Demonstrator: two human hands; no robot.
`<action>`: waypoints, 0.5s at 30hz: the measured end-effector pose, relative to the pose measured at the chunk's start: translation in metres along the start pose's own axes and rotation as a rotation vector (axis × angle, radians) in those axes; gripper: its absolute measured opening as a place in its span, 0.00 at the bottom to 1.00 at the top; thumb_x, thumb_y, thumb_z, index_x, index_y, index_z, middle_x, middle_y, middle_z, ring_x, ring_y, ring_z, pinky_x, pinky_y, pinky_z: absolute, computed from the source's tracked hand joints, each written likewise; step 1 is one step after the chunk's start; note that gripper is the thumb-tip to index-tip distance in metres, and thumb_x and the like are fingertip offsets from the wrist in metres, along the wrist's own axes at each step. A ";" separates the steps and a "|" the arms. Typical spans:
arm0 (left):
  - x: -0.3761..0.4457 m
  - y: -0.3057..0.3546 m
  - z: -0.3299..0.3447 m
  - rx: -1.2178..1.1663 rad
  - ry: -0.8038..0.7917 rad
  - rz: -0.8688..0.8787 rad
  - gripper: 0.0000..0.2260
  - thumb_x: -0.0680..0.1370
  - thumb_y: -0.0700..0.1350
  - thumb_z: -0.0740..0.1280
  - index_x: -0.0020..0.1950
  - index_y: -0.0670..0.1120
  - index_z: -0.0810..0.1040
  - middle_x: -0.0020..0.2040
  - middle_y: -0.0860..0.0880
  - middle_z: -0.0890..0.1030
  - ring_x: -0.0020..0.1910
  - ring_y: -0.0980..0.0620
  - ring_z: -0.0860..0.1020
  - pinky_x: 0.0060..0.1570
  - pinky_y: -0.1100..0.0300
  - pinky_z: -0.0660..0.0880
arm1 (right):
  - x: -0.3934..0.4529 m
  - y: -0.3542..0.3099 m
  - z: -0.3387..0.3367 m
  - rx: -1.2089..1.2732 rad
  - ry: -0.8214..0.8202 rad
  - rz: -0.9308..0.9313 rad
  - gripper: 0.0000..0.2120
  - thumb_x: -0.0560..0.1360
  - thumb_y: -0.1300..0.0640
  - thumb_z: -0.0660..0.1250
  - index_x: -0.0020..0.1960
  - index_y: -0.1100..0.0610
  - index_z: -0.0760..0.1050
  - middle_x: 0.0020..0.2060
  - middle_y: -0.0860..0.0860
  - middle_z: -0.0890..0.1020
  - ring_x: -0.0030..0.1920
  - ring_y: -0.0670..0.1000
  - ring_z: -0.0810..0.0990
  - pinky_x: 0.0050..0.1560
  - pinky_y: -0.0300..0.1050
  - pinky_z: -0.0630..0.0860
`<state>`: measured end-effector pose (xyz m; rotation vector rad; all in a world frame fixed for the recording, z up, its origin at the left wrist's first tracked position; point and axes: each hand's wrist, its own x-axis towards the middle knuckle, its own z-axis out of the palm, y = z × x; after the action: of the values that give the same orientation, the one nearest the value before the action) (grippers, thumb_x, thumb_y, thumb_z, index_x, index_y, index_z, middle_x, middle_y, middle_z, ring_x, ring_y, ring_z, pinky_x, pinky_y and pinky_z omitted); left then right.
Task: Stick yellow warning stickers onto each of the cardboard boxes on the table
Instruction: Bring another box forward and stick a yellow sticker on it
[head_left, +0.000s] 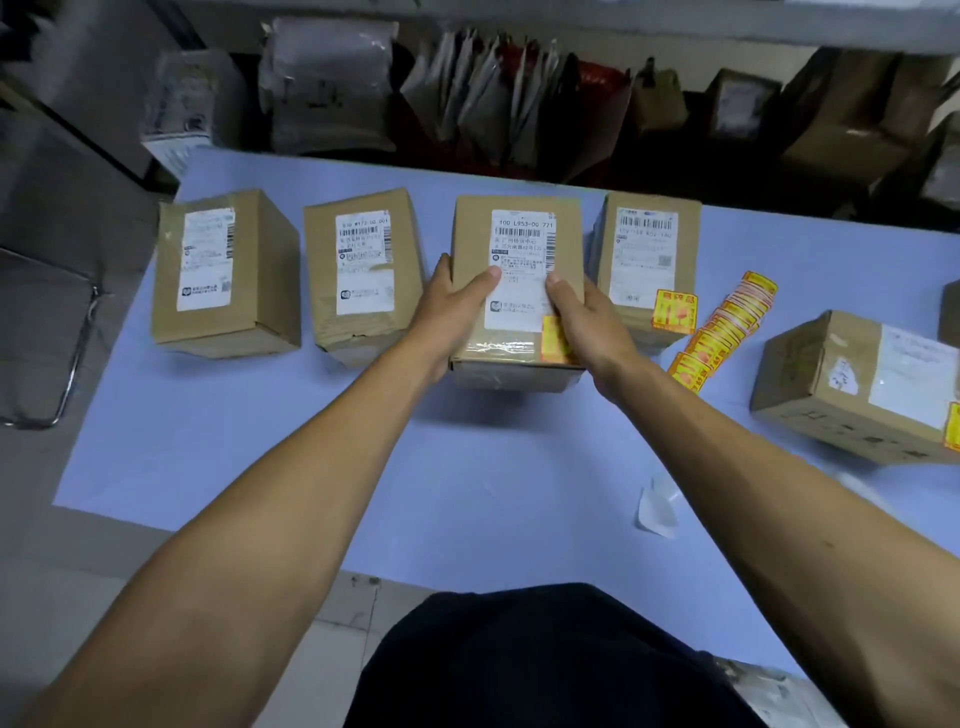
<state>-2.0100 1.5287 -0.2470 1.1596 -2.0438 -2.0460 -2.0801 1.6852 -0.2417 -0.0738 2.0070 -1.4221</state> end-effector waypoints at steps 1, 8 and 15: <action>0.012 0.005 -0.001 0.033 -0.003 -0.003 0.21 0.77 0.53 0.69 0.68 0.48 0.72 0.61 0.50 0.82 0.58 0.51 0.81 0.63 0.48 0.77 | 0.010 -0.005 0.002 -0.008 0.004 0.006 0.22 0.78 0.39 0.60 0.66 0.49 0.72 0.60 0.46 0.81 0.59 0.48 0.80 0.65 0.52 0.74; 0.077 0.020 -0.006 0.199 0.010 -0.078 0.38 0.71 0.67 0.66 0.76 0.50 0.65 0.70 0.51 0.77 0.68 0.48 0.76 0.68 0.48 0.72 | 0.070 -0.020 0.009 -0.088 -0.013 0.067 0.27 0.77 0.35 0.57 0.70 0.50 0.69 0.63 0.49 0.79 0.62 0.53 0.78 0.67 0.56 0.72; 0.107 0.005 0.005 0.163 0.049 -0.066 0.23 0.74 0.65 0.66 0.66 0.57 0.73 0.55 0.59 0.82 0.56 0.55 0.81 0.62 0.52 0.77 | 0.107 -0.020 0.010 -0.066 0.000 0.150 0.29 0.77 0.39 0.59 0.75 0.49 0.65 0.66 0.48 0.78 0.64 0.53 0.77 0.68 0.56 0.71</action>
<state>-2.0922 1.4776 -0.2939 1.3044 -2.2126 -1.8874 -2.1638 1.6257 -0.2783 0.0473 2.0143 -1.2622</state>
